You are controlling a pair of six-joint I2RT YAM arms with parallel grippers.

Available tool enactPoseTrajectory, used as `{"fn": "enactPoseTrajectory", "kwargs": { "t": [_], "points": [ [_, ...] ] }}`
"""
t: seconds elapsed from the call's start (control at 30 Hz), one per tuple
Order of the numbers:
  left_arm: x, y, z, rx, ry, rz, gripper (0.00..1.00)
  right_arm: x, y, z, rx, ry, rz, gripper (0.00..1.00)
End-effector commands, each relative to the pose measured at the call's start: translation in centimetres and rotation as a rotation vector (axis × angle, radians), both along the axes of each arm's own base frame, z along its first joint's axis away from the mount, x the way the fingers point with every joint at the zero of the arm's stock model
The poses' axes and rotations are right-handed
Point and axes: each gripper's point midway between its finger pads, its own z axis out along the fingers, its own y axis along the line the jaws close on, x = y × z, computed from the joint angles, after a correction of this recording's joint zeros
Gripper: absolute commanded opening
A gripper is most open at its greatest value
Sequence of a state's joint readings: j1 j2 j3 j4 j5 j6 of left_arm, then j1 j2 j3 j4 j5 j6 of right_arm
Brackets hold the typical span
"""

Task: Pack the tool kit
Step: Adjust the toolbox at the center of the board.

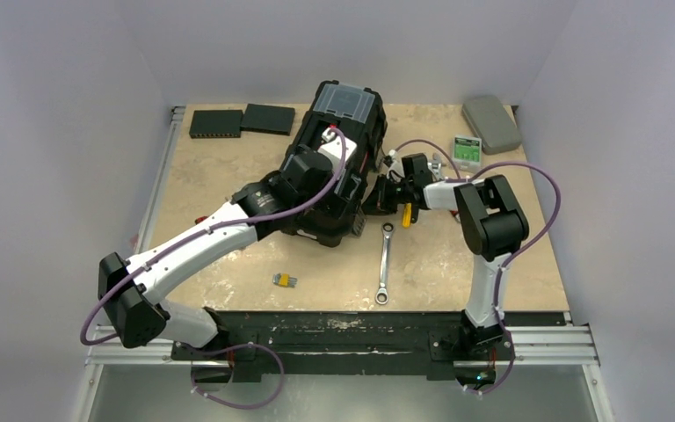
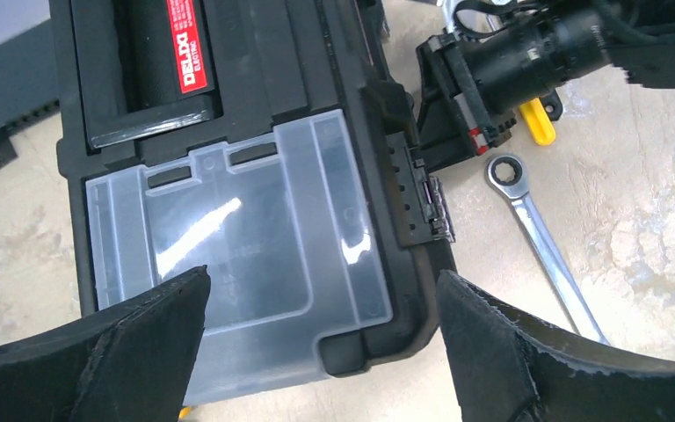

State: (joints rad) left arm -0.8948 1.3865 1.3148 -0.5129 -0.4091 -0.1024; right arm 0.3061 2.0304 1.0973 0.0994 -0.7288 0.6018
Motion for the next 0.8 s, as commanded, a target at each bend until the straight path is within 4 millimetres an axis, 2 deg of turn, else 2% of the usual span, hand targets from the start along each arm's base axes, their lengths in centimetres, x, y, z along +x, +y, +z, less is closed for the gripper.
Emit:
{"fn": "enactPoseTrajectory", "kwargs": {
  "t": [0.0,0.2,0.3,0.37,0.5,0.57,0.67,0.77],
  "points": [
    [0.2,-0.3,1.0,-0.129,0.084,-0.045,0.95,-3.1,1.0,3.9,0.106,-0.043,0.127,0.0],
    [-0.4,-0.3,0.6,-0.07,0.073,-0.088,0.94,-6.2,0.5,6.1,0.158,-0.068,0.169,0.0],
    [-0.8,-0.2,1.2,-0.017,0.04,-0.088,0.94,-7.1,0.0,7.3,0.151,-0.096,0.179,0.0],
    [-1.0,-0.1,1.5,-0.006,0.041,-0.083,0.93,-7.1,-0.6,7.2,0.1,-0.101,0.16,0.0],
    [-1.4,-0.1,2.1,0.0,0.039,-0.078,0.92,-5.5,-2.8,7.0,-0.006,-0.138,0.023,0.0],
    [-1.4,-0.1,2.5,-0.004,0.024,-0.072,0.92,-3.9,-5.0,7.2,-0.026,-0.158,-0.103,0.0],
    [-0.5,0.1,3.2,-0.002,-0.006,-0.015,0.93,-1.4,-8.9,7.4,-0.053,-0.177,-0.318,0.0],
    [0.7,-0.3,5.1,0.006,-0.032,0.011,0.93,0.5,-10.4,8.6,-0.043,-0.241,-0.42,0.21]
  ]
}}
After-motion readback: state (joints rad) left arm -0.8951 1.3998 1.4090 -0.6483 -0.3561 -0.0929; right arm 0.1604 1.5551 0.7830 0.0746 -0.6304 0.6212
